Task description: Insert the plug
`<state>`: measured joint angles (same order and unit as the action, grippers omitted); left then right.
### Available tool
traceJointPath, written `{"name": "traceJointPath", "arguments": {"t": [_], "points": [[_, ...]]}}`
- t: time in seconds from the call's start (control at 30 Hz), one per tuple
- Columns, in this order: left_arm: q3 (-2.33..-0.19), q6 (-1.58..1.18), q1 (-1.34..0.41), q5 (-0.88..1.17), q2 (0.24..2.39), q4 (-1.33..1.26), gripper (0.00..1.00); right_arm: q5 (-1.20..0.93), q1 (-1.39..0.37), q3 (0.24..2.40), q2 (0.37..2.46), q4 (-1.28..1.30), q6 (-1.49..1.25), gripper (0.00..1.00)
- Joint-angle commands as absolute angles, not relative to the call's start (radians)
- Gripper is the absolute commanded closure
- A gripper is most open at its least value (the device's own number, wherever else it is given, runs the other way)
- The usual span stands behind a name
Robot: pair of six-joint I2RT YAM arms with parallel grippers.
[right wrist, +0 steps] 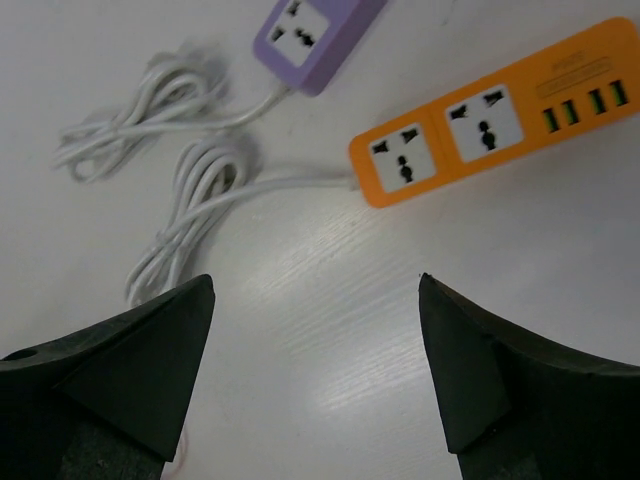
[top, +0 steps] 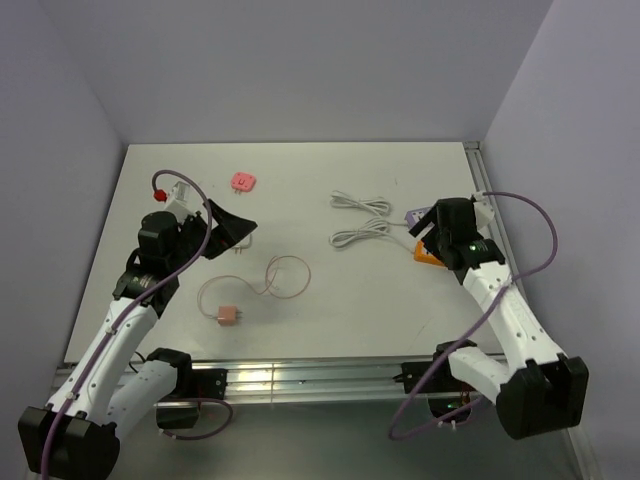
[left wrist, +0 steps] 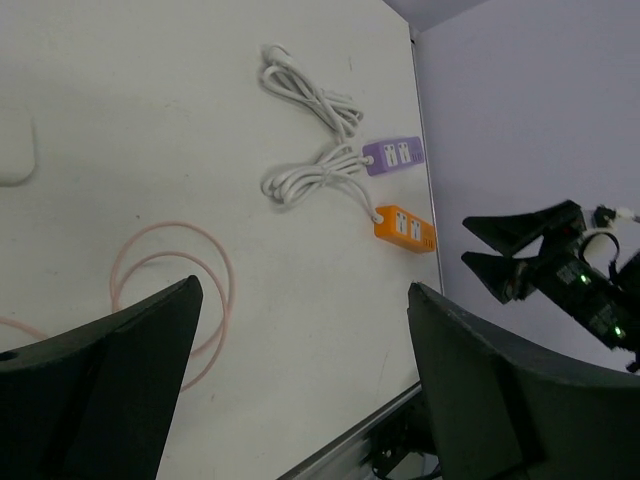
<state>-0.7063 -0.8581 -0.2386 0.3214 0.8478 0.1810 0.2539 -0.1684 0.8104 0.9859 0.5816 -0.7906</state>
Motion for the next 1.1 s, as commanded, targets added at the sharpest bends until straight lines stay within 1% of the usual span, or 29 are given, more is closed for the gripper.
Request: {"name": "traceJointPath", "arguments": {"t": [0.0, 0.13, 0.17, 0.27, 0.3, 0.37, 0.47, 0.6, 0.83, 1.07], "points": [[-0.726, -0.828, -0.236, 0.399, 0.822, 0.130, 0.11, 0.319, -0.088, 0.867, 1.105, 0.540, -0.781, 0.12], [-0.718, -0.839, -0.236, 0.449, 0.816, 0.109, 0.12, 0.302, -0.054, 0.942, 1.247, 0.514, -0.746, 0.14], [-0.716, -0.839, -0.236, 0.460, 0.818, 0.106, 0.13, 0.273, -0.054, 0.959, 1.276, 0.512, -0.718, 0.16], [-0.715, -0.828, -0.238, 0.474, 0.816, 0.115, 0.14, 0.172, -0.060, 1.002, 1.379, 0.457, -0.640, 0.30], [-0.715, -0.827, -0.238, 0.472, 0.815, 0.123, 0.14, 0.107, -0.063, 1.015, 1.425, 0.454, -0.631, 0.30], [-0.712, -0.822, -0.239, 0.476, 0.818, 0.120, 0.14, 0.055, -0.084, 1.045, 1.459, 0.414, -0.592, 0.29], [-0.712, -0.822, -0.241, 0.486, 0.819, 0.117, 0.14, 0.067, -0.155, 1.094, 1.515, 0.391, -0.529, 0.27], [-0.707, -0.830, -0.244, 0.489, 0.818, 0.109, 0.14, 0.057, -0.212, 1.190, 1.658, 0.436, -0.477, 0.27], [-0.704, -0.831, -0.244, 0.485, 0.808, 0.123, 0.15, 0.011, -0.256, 1.195, 1.719, 0.402, -0.404, 0.27], [-0.707, -0.836, -0.242, 0.486, 0.805, 0.121, 0.16, -0.049, -0.287, 1.206, 1.784, 0.379, -0.422, 0.28]]}}
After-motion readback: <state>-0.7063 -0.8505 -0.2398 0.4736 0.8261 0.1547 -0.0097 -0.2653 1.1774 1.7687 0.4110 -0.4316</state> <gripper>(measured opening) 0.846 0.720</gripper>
